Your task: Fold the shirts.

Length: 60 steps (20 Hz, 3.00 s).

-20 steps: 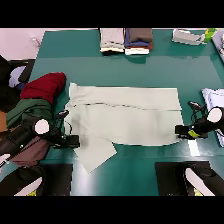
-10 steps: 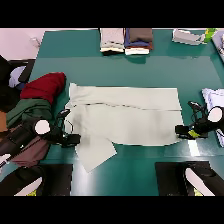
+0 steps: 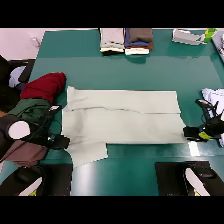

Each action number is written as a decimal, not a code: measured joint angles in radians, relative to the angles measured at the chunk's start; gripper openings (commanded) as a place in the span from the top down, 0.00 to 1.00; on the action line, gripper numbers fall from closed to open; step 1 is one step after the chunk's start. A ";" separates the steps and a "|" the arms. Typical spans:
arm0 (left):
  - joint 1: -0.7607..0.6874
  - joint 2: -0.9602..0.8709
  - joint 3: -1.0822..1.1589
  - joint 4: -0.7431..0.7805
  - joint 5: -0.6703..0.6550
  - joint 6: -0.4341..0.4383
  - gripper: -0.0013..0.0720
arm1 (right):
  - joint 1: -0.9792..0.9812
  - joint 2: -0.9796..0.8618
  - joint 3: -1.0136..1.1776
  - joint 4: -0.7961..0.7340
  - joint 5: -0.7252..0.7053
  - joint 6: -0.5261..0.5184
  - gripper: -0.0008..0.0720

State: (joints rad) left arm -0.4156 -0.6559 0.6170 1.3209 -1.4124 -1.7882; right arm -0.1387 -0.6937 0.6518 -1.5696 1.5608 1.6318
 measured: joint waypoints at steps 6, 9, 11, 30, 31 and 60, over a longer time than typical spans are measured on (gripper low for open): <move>0.002 0.008 0.140 0.111 0.106 0.032 0.95 | 0.000 -0.083 0.145 -0.040 -0.009 -0.001 0.96; 0.027 -0.075 0.199 0.182 0.193 0.042 0.95 | 0.000 -0.219 0.264 -0.025 -0.071 -0.001 0.96; 0.056 -0.167 0.240 0.206 0.261 0.060 0.95 | 0.005 -0.320 0.344 -0.008 -0.114 -0.002 0.96; 0.177 -0.720 0.606 0.197 0.457 0.163 0.95 | -0.044 -0.819 0.739 0.169 -0.261 -0.059 0.27; 0.176 -0.721 0.614 0.192 0.434 0.167 0.95 | -0.063 -0.815 0.720 0.171 -0.253 -0.066 0.27; -0.187 -1.050 0.904 -0.066 0.524 0.147 0.95 | 0.017 -0.460 0.648 0.241 -0.180 -0.068 0.96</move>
State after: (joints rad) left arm -0.6029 -1.7058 1.5211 1.2552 -0.8883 -1.6413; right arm -0.1219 -1.1542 1.2995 -1.3285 1.3811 1.5639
